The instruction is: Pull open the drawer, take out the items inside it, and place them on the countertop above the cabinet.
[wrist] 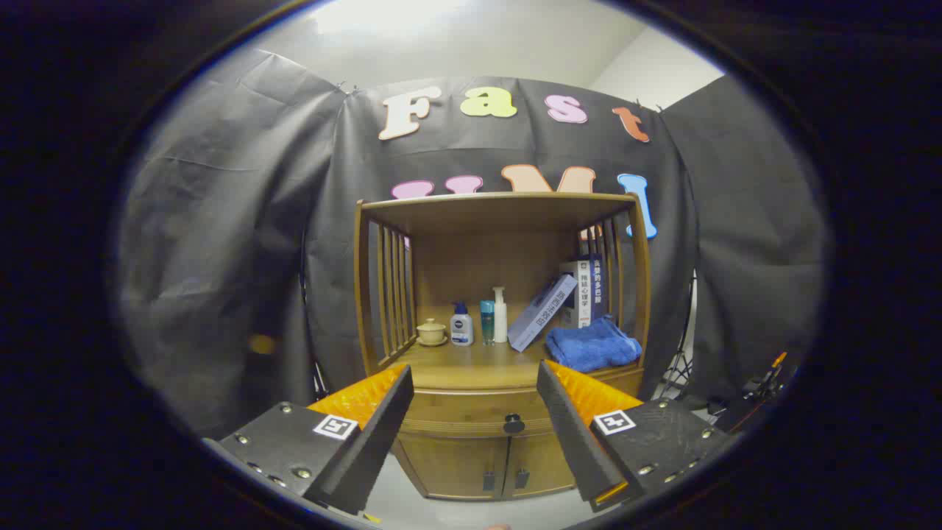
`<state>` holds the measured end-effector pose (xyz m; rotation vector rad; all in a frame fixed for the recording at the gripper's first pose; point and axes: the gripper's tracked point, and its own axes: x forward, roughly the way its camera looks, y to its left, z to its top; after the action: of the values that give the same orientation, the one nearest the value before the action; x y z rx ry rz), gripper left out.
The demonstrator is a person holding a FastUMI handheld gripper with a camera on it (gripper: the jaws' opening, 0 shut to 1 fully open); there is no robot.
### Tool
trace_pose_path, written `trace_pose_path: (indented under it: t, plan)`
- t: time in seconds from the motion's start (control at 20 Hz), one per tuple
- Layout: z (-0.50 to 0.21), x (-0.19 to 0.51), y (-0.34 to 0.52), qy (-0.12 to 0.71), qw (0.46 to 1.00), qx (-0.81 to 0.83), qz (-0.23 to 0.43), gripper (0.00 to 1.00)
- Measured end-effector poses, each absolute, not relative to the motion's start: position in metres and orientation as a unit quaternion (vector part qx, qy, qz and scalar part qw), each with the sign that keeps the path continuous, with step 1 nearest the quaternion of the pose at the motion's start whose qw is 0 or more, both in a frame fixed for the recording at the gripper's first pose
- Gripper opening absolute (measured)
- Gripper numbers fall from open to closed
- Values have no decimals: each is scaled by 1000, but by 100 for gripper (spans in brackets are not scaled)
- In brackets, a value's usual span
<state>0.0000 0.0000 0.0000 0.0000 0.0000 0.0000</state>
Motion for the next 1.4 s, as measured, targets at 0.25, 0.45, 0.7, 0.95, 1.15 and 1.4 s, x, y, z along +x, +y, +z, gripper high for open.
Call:
trace_pose_path:
  t: [0.25,0.45,0.7,0.95,1.15,1.4]
  plan:
    - [3,-2,-9,-3,1000,8,-11,100]
    - [1,-3,-5,-3,1000,4,-7,100]
    - [-3,-3,3,-2,1000,0,1,100]
    - [-1,-4,3,-7,1000,-2,-2,100]
    - [-1,-4,0,-5,1000,-1,-6,100]
    - [-17,20,-14,2,1000,1,-15,100]
